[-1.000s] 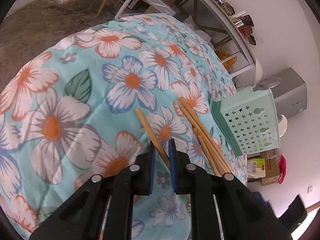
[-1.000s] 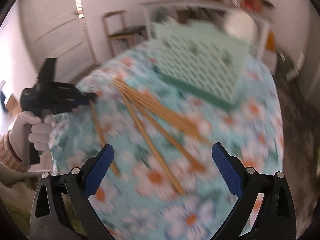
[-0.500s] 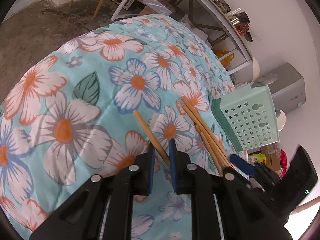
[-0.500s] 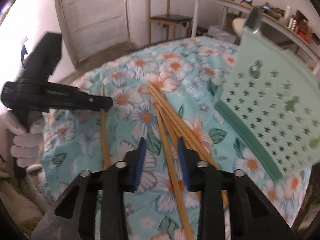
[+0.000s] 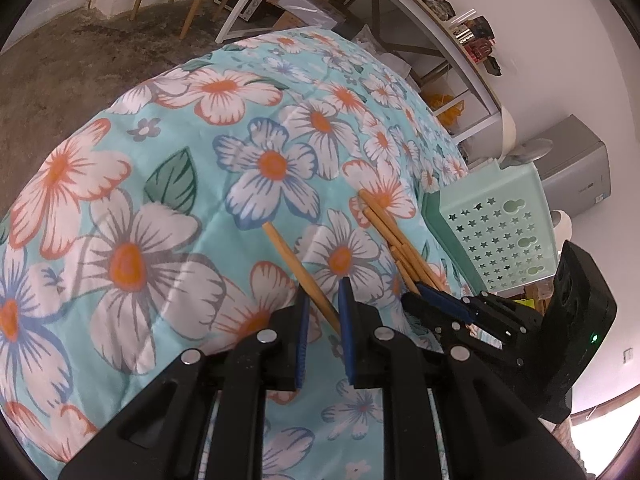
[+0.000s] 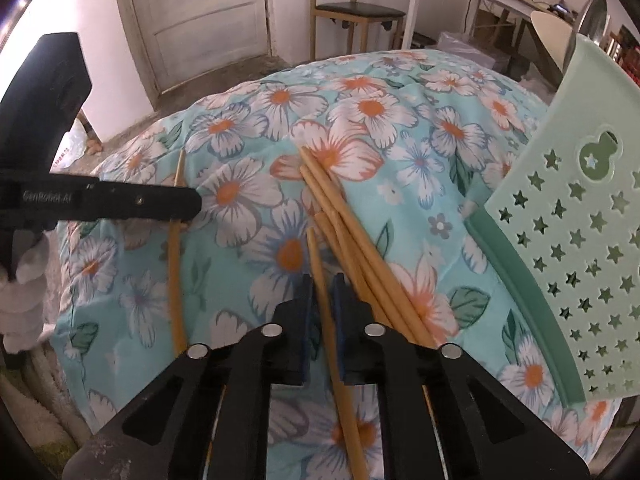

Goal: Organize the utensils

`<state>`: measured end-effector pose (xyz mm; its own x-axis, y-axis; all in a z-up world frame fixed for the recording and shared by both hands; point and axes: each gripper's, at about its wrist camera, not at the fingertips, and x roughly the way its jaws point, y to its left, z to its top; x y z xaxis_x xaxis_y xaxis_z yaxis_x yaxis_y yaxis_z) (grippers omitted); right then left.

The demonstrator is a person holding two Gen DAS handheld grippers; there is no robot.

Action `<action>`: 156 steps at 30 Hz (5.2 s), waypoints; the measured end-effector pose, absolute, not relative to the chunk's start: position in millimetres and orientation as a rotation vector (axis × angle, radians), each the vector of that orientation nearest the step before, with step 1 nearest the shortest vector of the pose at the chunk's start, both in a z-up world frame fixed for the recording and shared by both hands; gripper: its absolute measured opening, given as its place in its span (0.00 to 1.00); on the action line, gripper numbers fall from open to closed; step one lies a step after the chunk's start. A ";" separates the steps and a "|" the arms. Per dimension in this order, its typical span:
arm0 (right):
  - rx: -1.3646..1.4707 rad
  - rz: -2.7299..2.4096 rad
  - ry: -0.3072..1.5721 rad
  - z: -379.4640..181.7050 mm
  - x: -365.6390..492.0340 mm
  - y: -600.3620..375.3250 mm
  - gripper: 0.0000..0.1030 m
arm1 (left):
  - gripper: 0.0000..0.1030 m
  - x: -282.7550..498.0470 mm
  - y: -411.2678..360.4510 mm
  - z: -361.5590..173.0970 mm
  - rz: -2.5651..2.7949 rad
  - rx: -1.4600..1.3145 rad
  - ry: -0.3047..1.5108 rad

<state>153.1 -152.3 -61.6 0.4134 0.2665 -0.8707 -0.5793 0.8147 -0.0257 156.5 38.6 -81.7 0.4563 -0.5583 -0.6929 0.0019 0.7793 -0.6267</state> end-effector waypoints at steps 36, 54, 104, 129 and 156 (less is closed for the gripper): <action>0.332 0.241 0.453 103.6 7.8 -340.4 0.04 | 0.05 136.9 -59.3 202.2 -0.664 -0.193 0.252; 0.373 0.242 0.429 108.1 -1.0 -358.5 0.04 | 0.05 248.0 -173.2 161.5 -0.687 -0.207 0.362; 0.149 0.236 0.296 204.9 154.7 -330.9 0.04 | 0.81 123.9 -30.2 6.2 -0.425 -0.068 0.697; 0.287 0.166 0.463 128.1 63.2 -364.8 0.69 | 0.82 121.2 -40.1 -0.1 -0.445 -0.072 0.705; 0.480 -0.066 0.862 -66.6 -6.7 -340.9 0.92 | 0.38 195.3 -64.7 -85.1 -0.588 -0.667 1.171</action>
